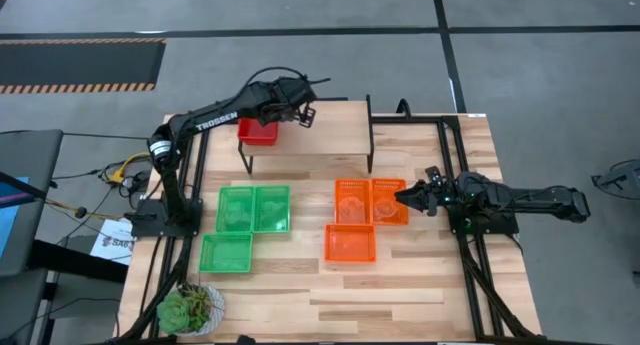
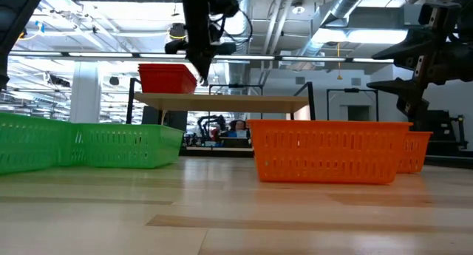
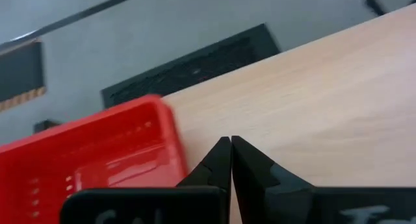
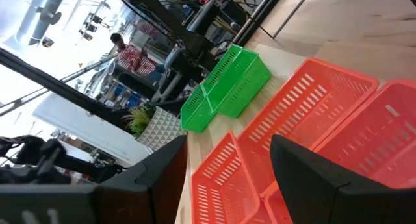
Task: Stack baskets on shelf by color
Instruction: Put the right green bin on the shelf
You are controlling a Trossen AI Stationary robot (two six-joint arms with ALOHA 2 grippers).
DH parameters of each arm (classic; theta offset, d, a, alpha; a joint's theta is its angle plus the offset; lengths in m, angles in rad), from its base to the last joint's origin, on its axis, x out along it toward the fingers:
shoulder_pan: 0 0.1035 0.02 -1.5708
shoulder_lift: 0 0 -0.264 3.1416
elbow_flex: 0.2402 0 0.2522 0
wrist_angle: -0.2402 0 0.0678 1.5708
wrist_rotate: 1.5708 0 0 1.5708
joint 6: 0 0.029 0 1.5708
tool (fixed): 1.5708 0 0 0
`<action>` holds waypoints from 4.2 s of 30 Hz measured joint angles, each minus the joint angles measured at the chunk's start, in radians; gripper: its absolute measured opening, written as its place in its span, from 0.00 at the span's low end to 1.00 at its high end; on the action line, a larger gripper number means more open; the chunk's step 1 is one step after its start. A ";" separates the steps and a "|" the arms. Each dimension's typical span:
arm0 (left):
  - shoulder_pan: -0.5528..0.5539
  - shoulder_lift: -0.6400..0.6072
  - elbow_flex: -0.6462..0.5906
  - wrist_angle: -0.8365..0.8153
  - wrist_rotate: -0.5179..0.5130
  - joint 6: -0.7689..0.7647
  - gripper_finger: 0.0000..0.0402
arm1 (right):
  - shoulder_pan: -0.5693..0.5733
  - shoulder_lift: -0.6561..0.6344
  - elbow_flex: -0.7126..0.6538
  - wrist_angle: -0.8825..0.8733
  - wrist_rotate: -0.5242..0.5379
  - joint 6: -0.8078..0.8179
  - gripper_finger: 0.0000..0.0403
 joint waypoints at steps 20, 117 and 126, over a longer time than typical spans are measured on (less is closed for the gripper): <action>-0.463 -0.002 0.222 0.030 0.145 -0.066 0.50 | 0.000 0.000 0.000 0.000 -0.014 -0.002 0.61; -0.623 0.000 0.257 0.156 0.350 -0.638 0.00 | 0.001 0.000 0.000 0.003 -0.020 -0.010 0.61; -0.491 -0.002 0.414 0.153 0.044 -0.334 0.00 | 0.001 0.000 0.000 0.003 -0.020 -0.010 0.61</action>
